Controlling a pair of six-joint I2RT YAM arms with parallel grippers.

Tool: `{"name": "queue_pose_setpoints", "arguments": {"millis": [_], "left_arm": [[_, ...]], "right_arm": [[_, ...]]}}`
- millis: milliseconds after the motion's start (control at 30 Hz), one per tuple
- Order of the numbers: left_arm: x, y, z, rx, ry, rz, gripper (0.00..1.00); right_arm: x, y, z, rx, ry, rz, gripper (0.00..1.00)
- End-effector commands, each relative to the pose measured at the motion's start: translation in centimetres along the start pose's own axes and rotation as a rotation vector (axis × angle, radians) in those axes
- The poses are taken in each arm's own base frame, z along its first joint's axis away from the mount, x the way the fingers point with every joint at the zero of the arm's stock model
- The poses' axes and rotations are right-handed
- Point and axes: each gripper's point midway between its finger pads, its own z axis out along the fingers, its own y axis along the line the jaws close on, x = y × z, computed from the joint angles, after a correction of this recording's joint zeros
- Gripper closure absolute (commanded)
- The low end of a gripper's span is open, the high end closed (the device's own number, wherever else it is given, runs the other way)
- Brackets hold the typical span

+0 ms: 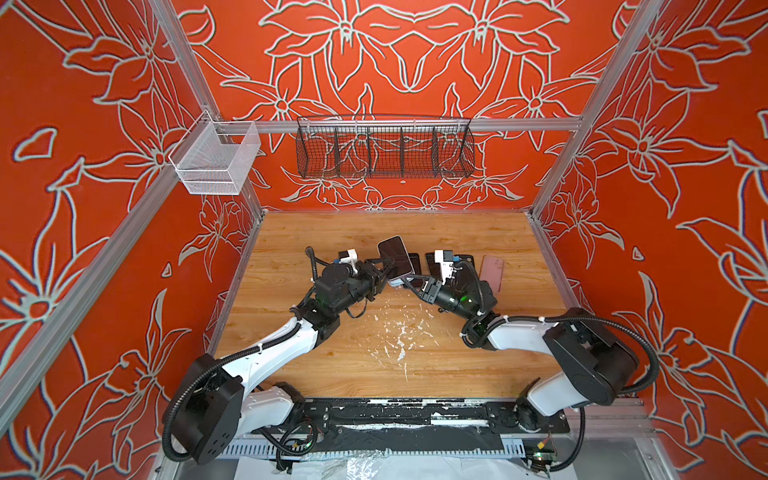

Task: Take the phone out of the phone case
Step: 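Pull the light blue case away with the right gripper toward the robot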

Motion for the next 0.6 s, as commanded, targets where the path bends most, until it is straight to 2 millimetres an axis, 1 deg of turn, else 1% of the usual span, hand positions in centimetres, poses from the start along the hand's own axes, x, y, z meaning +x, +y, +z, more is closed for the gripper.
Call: {"name": "queue_pose_setpoints", "arguments": {"millis": [0,67,133,167,267,467,567], "left_arm": [[0.7,-2.5,0.3,0.092,0.042,0.02,0.76],[0.9,-2.6,0.4,0.099,0.049,0.017,0.85],[1.1,-2.9,0.3,0.112,0.059,0.021,0.96],[1.2,-3.2,0.2,0.12,0.062,0.025,1.0],[1.5,-4.0,-0.2,0.135,0.068,0.025,1.0],[2.3,-6.2,-1.7,0.172,0.077,0.022,1.0],[2.8,-7.6,-2.4,0.21,0.093,0.002,1.0]], "right_arm": [[0.9,3.0,0.6,-0.111,0.036,-0.054,1.0],[0.9,2.8,0.7,-0.103,0.037,-0.055,1.0],[1.1,2.1,0.7,-0.072,0.038,-0.049,1.0],[1.3,1.7,0.7,-0.057,0.041,-0.051,1.0],[1.5,0.2,0.5,0.001,0.035,-0.06,1.0],[1.9,-3.3,0.1,0.121,0.018,-0.066,1.0],[2.1,-6.0,-0.6,0.229,-0.001,-0.068,1.0]]}}
